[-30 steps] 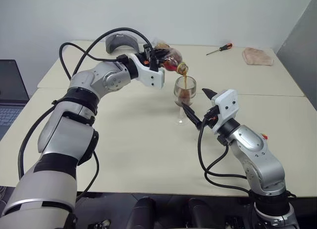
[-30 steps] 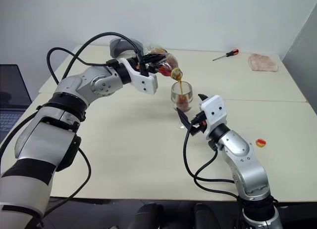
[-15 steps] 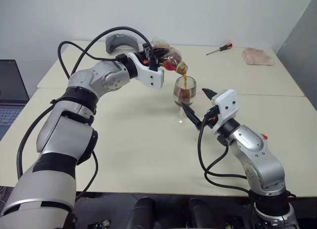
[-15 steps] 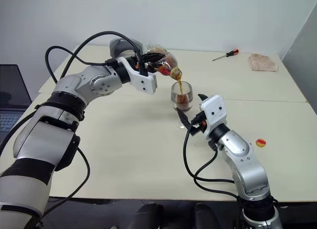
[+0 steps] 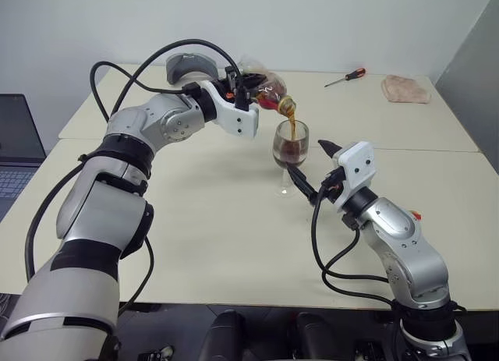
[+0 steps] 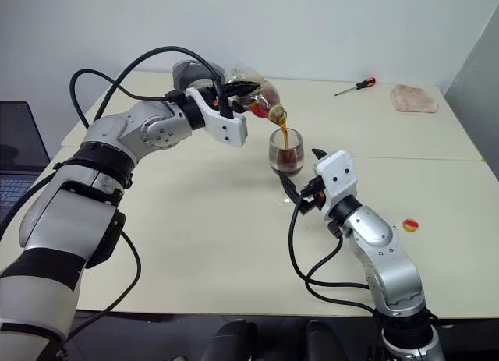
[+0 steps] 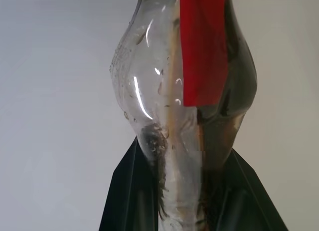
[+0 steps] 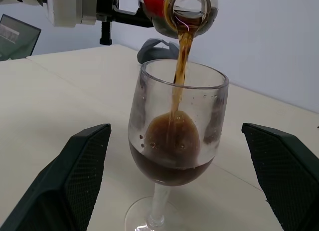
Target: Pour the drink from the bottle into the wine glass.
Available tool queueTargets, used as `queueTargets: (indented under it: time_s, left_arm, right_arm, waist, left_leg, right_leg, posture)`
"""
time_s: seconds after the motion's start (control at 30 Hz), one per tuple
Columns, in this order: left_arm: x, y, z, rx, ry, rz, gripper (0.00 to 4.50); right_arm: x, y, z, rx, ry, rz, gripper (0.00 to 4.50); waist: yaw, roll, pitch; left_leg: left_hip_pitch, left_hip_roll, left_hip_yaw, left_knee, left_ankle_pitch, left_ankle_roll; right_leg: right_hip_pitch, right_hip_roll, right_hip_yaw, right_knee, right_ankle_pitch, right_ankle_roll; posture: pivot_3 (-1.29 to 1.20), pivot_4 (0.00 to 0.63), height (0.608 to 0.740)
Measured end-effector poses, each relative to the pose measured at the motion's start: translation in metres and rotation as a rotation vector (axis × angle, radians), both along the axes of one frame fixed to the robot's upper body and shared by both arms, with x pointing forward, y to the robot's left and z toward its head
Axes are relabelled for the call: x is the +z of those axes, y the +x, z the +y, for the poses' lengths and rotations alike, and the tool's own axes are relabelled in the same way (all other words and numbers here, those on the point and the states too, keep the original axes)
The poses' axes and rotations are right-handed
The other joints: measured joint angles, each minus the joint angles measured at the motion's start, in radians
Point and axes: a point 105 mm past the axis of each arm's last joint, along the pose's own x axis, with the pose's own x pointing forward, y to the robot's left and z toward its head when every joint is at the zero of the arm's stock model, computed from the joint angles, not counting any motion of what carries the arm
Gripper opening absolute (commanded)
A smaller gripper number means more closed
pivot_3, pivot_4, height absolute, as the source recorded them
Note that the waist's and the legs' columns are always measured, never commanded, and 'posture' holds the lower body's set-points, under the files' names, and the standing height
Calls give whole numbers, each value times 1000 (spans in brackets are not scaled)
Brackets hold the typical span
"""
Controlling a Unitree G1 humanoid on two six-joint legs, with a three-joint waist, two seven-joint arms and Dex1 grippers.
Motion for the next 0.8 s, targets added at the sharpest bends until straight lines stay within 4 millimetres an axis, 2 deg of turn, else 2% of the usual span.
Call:
queueTargets:
  time_s: [0.57, 0.8]
  left_arm:
    - [1, -2, -4, -21, -20, 10, 738]
    - [-1, -3, -5, -46, -157, 112, 738]
  right_arm:
    - [-2, -1, 0, 7, -3, 6, 4500]
    - [-2, -1, 1, 11, -5, 7, 4500]
  waist:
    - [0, 0, 0]
    - [-2, 0, 0]
  left_leg:
    - [0, 0, 0, 0, 0, 0]
    - [0, 0, 0, 0, 2, -3]
  right_leg:
    - [0, 0, 0, 0, 0, 0]
    - [0, 0, 0, 1, 0, 0]
  posture:
    - [0, 150, 740]
    - [0, 150, 740]
